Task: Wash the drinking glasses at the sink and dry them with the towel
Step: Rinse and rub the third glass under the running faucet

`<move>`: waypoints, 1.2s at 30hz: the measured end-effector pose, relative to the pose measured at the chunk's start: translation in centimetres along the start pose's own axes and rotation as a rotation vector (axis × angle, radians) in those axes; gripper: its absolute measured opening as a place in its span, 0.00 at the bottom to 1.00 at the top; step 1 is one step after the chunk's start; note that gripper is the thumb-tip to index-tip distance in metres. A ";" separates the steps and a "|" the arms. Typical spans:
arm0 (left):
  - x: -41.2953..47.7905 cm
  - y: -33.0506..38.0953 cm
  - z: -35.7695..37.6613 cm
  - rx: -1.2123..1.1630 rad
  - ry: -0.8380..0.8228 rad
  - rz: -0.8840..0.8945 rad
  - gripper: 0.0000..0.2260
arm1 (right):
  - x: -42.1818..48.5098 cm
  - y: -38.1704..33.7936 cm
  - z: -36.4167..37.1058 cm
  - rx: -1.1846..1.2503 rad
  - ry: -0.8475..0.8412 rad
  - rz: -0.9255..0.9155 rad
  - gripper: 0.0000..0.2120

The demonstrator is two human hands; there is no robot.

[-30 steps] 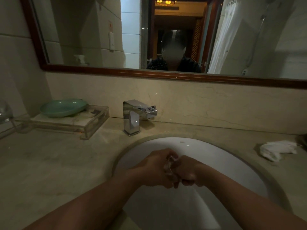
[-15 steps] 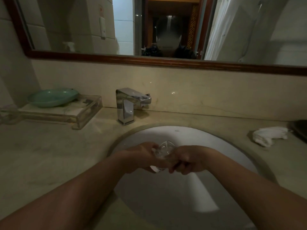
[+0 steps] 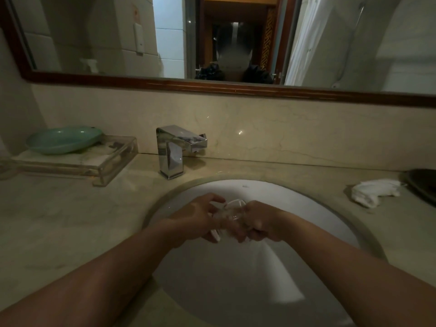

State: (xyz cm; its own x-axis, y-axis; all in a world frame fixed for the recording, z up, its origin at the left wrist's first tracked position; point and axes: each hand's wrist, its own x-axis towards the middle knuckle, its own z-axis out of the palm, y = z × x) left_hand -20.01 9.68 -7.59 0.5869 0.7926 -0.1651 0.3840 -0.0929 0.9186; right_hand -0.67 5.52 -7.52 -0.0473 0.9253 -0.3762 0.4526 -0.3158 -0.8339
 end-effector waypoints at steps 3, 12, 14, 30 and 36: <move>0.4 -0.1 0.0 -0.153 0.049 -0.123 0.28 | 0.5 0.3 -0.4 0.238 -0.098 0.019 0.22; 0.6 0.2 0.3 -0.214 -0.019 -0.281 0.28 | 0.2 -0.2 0.6 0.149 -0.177 0.094 0.07; 0.8 0.0 0.2 -0.166 -0.051 -0.283 0.30 | -0.1 -0.4 1.0 0.111 -0.110 0.072 0.03; 0.7 0.6 -0.2 -0.285 -0.039 -0.214 0.22 | 2.0 0.7 1.0 0.308 0.043 0.013 0.11; 0.6 0.4 -0.6 -0.251 -0.017 -0.193 0.24 | 1.9 0.7 0.8 0.314 -0.003 0.058 0.10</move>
State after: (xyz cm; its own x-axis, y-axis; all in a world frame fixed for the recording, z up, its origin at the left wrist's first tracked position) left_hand -19.92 10.47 -7.15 0.5329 0.7711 -0.3486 0.3023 0.2113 0.9295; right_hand -1.18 6.90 -9.21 -0.0322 0.9034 -0.4275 0.1577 -0.4178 -0.8948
